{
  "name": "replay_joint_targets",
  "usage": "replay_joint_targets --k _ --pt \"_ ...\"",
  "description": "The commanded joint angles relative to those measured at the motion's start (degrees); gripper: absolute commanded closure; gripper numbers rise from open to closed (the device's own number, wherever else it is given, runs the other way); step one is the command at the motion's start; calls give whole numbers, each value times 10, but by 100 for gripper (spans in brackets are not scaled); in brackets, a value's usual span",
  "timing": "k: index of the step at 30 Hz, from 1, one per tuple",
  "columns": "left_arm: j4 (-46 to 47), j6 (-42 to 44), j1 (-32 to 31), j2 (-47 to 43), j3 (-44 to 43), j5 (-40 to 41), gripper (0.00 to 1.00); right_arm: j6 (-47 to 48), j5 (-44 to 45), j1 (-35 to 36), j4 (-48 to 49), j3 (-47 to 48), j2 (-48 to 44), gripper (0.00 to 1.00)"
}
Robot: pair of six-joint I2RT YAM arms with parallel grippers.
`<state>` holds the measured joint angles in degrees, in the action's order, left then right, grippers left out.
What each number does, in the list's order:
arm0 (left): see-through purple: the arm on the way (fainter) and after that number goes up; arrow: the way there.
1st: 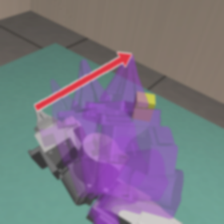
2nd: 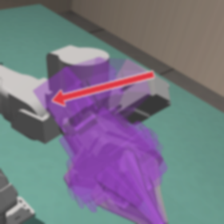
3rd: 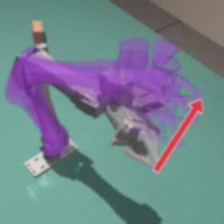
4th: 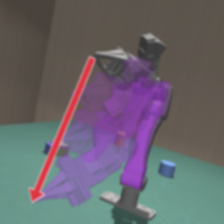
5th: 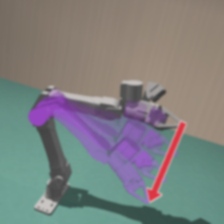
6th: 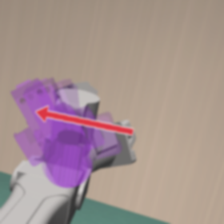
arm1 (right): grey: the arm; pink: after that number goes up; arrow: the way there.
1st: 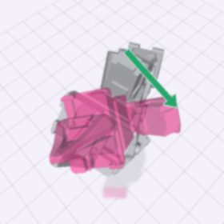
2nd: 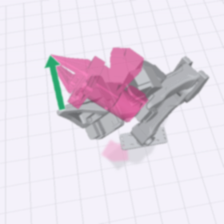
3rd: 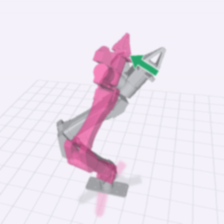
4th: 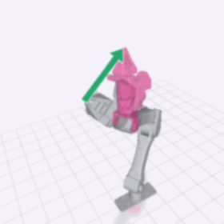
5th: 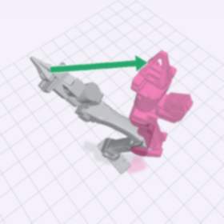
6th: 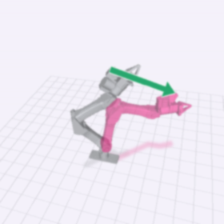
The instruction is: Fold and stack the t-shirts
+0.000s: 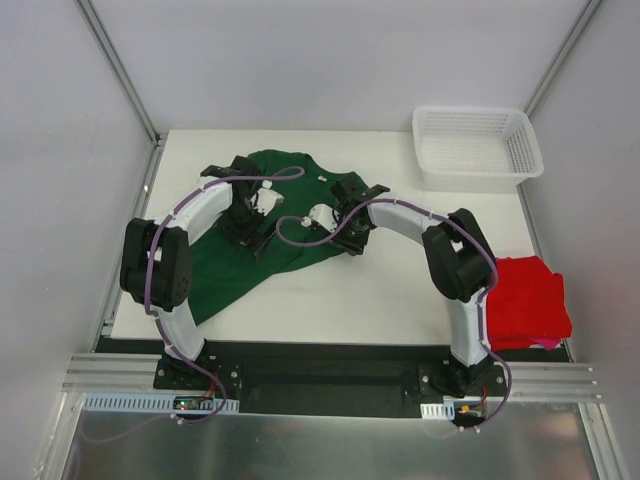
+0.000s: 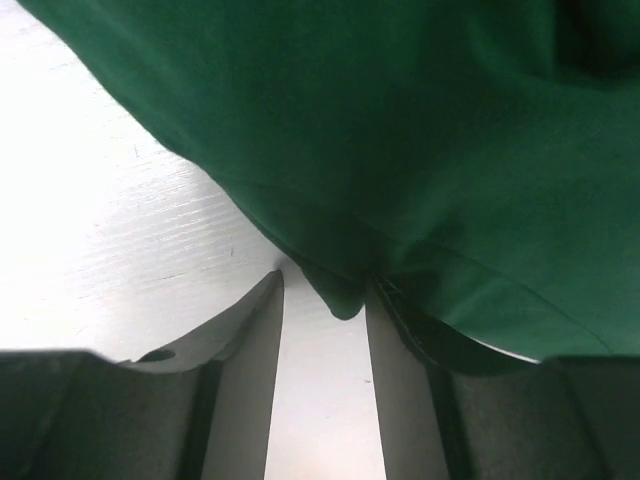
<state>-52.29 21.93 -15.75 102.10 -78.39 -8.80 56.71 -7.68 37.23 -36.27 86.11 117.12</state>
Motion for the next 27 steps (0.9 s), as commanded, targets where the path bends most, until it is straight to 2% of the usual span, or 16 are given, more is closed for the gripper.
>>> replay_joint_targets --k 1,4,5,11,15,21,27 --pt "-7 2 -1 -5 -4 4 1 20 8 3 -23 11 12 60" --pt "-7 3 -1 -2 -4 7 1 23 18 2 -28 17 14 82" --pt "-7 4 -1 -2 -2 8 1 24 21 1 -35 20 7 99" --pt "32 10 -1 19 35 32 1 39 8 -12 -152 61 -56 99" --pt "43 0 0 73 -11 26 1 61 -14 -14 -274 94 -94 99" --pt "43 -6 0 100 -70 16 1 118 -44 -23 -470 168 -120 99" --pt "43 0 0 106 -87 14 1 143 -102 -24 -571 148 -102 99"
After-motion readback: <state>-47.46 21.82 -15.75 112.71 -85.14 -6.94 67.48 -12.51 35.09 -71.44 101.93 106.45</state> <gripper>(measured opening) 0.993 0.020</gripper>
